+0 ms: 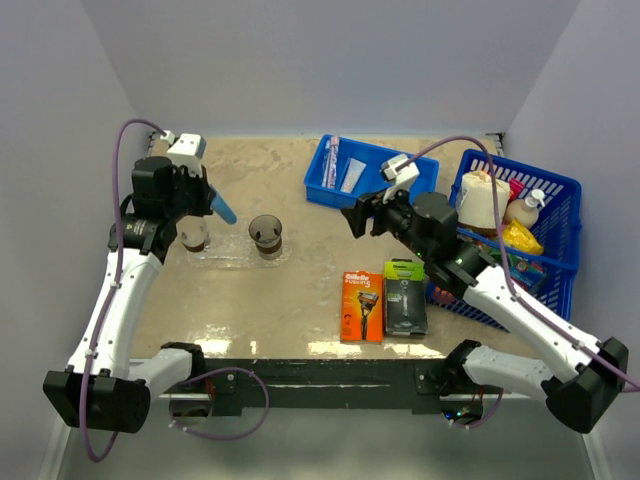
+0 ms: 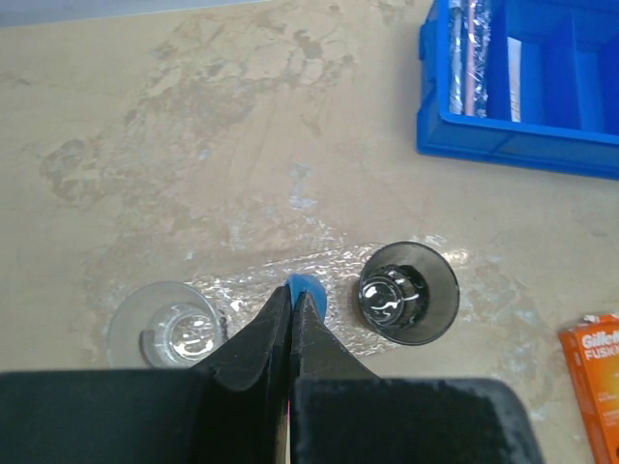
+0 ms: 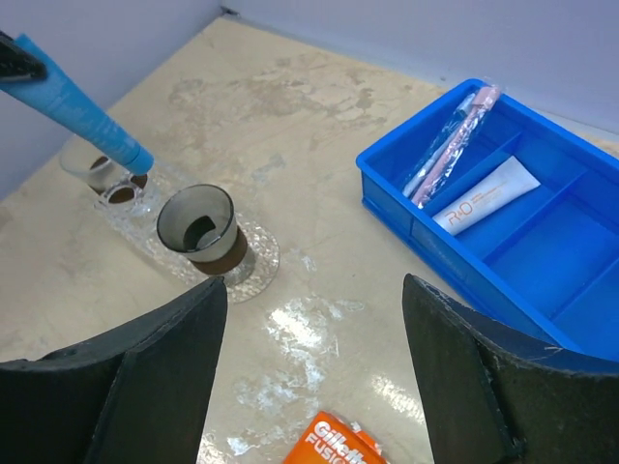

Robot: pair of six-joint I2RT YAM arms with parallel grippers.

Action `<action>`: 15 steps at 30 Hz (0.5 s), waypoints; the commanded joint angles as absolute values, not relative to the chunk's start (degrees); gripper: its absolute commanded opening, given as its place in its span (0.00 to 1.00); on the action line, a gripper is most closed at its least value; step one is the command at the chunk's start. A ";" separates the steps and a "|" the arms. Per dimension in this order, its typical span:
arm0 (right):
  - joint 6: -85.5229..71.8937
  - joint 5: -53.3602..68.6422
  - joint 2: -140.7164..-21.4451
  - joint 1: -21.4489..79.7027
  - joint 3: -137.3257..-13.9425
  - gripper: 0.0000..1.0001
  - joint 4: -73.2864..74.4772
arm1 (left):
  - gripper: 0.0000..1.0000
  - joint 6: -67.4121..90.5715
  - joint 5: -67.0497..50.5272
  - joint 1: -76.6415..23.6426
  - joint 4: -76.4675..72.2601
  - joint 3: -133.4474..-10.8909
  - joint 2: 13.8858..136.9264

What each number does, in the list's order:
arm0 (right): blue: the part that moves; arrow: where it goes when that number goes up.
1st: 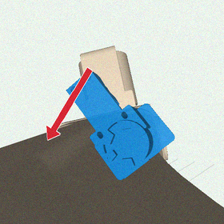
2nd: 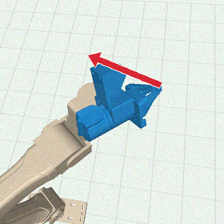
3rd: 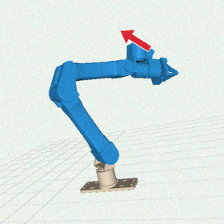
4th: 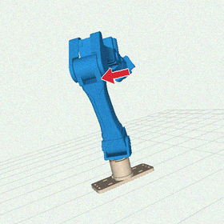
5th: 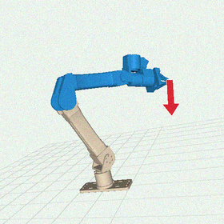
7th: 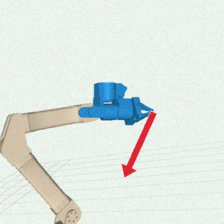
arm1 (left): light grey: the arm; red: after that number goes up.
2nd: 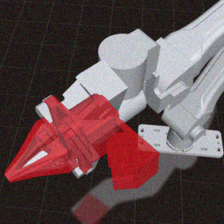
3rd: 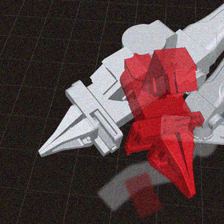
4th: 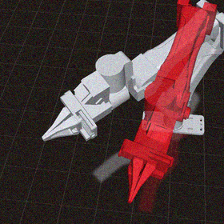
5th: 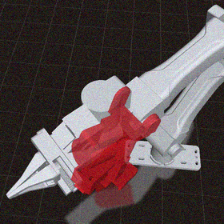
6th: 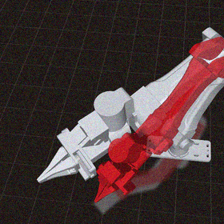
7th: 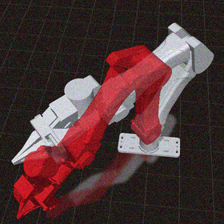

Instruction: Prepare toiletry sets of a toothbrush and toothpaste on the tray

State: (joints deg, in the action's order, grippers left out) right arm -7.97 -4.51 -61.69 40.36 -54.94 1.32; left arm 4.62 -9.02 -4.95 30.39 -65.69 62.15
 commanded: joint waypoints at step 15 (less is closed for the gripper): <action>-14.24 -7.55 -52.47 34.54 -51.59 0.76 8.70 | 0.00 0.26 -0.18 -4.39 27.51 -67.33 63.02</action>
State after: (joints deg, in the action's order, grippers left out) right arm -13.08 -4.03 -55.53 34.70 -51.07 7.77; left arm 1.76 -1.58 -4.89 29.89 -65.80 62.74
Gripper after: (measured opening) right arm 0.761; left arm 0.024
